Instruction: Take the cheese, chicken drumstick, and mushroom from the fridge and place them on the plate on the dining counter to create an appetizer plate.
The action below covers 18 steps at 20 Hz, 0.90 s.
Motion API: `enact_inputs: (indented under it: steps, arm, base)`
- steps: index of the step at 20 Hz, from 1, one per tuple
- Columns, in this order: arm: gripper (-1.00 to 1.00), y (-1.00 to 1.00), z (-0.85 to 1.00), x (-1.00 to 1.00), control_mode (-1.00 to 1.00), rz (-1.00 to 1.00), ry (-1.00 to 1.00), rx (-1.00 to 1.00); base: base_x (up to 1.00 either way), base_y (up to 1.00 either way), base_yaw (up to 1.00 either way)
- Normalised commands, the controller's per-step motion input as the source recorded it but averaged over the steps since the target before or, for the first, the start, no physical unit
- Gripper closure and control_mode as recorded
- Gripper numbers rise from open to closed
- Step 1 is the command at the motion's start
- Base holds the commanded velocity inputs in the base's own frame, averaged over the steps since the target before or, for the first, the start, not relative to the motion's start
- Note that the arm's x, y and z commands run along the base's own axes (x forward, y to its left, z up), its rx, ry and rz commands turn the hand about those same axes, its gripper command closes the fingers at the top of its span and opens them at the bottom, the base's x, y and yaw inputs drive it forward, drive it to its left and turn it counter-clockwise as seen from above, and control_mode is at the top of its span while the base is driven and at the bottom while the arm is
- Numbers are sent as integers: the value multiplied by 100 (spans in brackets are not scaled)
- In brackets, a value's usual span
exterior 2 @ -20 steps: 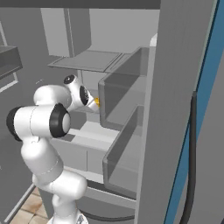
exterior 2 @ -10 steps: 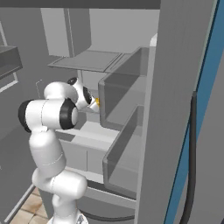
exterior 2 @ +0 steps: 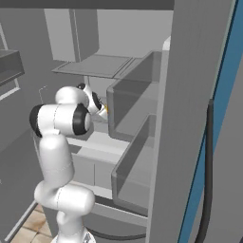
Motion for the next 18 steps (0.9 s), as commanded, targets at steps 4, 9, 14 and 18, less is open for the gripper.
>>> enact_inputs:
  steps: [4,9,14,18]
  arm:
    - [-100,-6,-17,27,-100,-3,0,0]
    - [-100,-17,-29,9,-100,-6,0,0]
    - [-100,-23,-48,0,-100,-8,0,0]
    - [100,-23,-56,0,-100,-9,0,0]
  base:
    - [0,0,0]
    - [0,0,0]
    - [0,0,0]
    - [0,0,0]
